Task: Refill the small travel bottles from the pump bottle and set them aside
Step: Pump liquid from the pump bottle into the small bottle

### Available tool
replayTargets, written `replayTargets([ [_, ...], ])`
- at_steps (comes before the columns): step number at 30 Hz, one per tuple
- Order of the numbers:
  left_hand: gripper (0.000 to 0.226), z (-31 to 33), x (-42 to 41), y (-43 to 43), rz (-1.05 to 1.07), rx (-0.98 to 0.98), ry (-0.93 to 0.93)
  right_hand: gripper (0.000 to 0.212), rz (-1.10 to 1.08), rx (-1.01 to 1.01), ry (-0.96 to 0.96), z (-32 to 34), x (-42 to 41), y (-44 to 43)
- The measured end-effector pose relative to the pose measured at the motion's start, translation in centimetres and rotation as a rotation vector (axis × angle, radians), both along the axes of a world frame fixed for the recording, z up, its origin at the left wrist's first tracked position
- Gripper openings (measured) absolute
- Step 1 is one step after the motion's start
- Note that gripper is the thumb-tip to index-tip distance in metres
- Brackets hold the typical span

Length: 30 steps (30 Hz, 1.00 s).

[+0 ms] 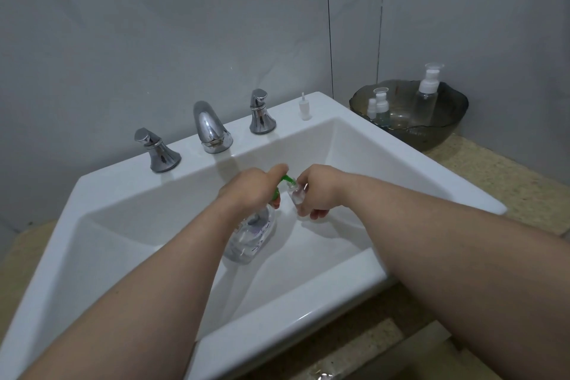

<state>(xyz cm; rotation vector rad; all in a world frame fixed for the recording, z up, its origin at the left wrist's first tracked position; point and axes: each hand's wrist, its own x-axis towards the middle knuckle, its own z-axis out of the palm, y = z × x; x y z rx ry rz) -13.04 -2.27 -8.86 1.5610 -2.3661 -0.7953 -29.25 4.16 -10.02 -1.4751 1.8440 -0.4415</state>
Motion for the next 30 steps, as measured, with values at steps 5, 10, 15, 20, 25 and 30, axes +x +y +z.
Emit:
replayTargets([
  [5,0.075,0.0,0.0,0.2,0.056,0.026,0.035,0.029,-0.019,0.008,0.010,0.0,-0.1,0.0],
  [10,0.079,-0.2,0.6,-0.2,0.097,0.044,0.085,0.027,-0.021,0.009,0.004,0.2,0.0,0.0],
  [15,0.085,0.5,0.7,0.3,0.074,0.051,0.024,0.028,-0.015,0.005,-0.011,0.1,0.0,-0.1],
  [20,0.087,0.7,0.4,1.0,0.107,0.042,-0.032,0.031,-0.001,0.011,0.000,0.2,0.2,0.1],
  [25,0.086,0.1,0.1,1.6,0.157,-0.099,-0.093,0.028,0.006,0.031,0.006,0.2,0.1,0.2],
  [30,0.068,0.2,-0.4,1.5,0.187,-0.108,-0.094,0.028,0.006,0.037,0.005,0.2,0.1,0.2],
])
